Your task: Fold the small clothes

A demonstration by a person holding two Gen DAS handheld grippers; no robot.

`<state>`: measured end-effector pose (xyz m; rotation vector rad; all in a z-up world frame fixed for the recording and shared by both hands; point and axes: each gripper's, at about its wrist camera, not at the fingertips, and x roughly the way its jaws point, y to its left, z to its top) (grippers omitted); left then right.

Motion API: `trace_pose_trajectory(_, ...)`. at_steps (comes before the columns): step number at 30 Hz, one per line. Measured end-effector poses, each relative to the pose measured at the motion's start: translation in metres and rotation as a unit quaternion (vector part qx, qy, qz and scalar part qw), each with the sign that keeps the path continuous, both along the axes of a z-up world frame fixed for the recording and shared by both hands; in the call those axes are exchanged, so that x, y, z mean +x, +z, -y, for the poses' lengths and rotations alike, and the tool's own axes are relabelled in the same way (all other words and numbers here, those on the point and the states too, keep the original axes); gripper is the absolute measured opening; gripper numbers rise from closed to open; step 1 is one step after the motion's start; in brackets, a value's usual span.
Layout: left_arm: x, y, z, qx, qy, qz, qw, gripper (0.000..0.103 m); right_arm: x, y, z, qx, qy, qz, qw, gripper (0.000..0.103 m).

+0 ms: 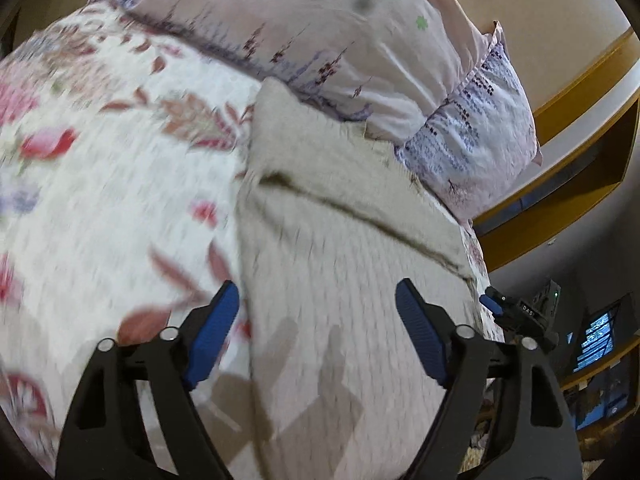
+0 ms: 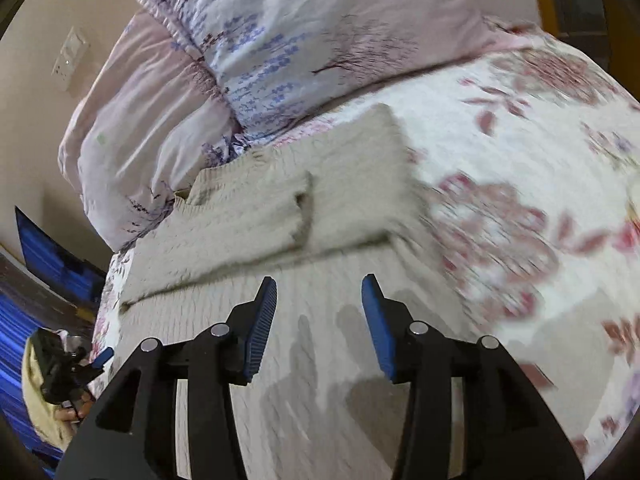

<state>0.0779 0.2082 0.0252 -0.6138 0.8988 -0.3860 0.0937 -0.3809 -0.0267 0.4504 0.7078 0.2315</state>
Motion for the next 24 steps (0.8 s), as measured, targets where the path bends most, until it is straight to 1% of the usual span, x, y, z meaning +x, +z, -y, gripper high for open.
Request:
trace_pose_trajectory(3, -0.017, -0.008, -0.003, -0.017, -0.003, -0.011, 0.9998, 0.071, -0.027, -0.011, 0.019, 0.004, -0.014, -0.011, 1.000, 0.046)
trace_pose_trajectory(5, -0.024, -0.013, -0.003, -0.028, -0.005, -0.016, 0.9995, 0.066, -0.043, -0.021, 0.030, 0.015, -0.020, -0.022, 0.999, 0.046)
trace_pose_trajectory(7, -0.033, -0.018, -0.002, -0.043, -0.010, -0.023, 0.9987, 0.058, -0.052, -0.030, 0.036, 0.027, -0.017, -0.033, 0.999, 0.046)
trace_pose_trajectory(9, -0.042, -0.021, 0.000, -0.046, -0.012, -0.020, 0.9987, 0.053, -0.061, -0.037, 0.039, 0.037, -0.010, -0.041, 0.998, 0.046)
trace_pose_trajectory(12, -0.055, -0.023, 0.004, -0.055, -0.019, -0.018, 0.9981, 0.048, -0.075, -0.045, 0.040, 0.054, 0.010, -0.039, 0.998, 0.041)
trace_pose_trajectory(13, -0.058, -0.024, 0.006, -0.057, -0.021, -0.018, 0.9980, 0.045, -0.079, -0.049, 0.038, 0.066, 0.026, -0.042, 0.997, 0.033)
trace_pose_trajectory(15, -0.065, -0.026, 0.010, -0.062, -0.031, -0.016, 0.9975, 0.042, -0.083, -0.054, 0.036, 0.079, 0.045, -0.047, 0.995, 0.031)
trace_pose_trajectory(17, -0.074, -0.028, 0.016, -0.066, -0.042, -0.013, 0.9968, 0.040, -0.090, -0.058, 0.030, 0.088, 0.070, -0.049, 0.993, 0.025)
trace_pose_trajectory(19, -0.081, -0.029, 0.019, -0.072, -0.048, -0.012, 0.9962, 0.039, -0.096, -0.062, 0.024, 0.102, 0.095, -0.051, 0.989, 0.024)
trace_pose_trajectory(21, -0.089, -0.034, 0.023, -0.089, -0.057, -0.021, 0.9942, 0.039, -0.104, -0.063, 0.018, 0.100, 0.112, -0.049, 0.987, 0.024)
trace_pose_trajectory(22, -0.090, -0.037, 0.025, -0.094, -0.063, -0.027, 0.9932, 0.037, -0.107, -0.063, 0.016, 0.098, 0.120, -0.049, 0.987, 0.024)
trace_pose_trajectory(24, -0.096, -0.038, 0.030, -0.094, -0.074, -0.026, 0.9925, 0.036, -0.111, -0.062, 0.012, 0.091, 0.132, -0.052, 0.986, 0.024)
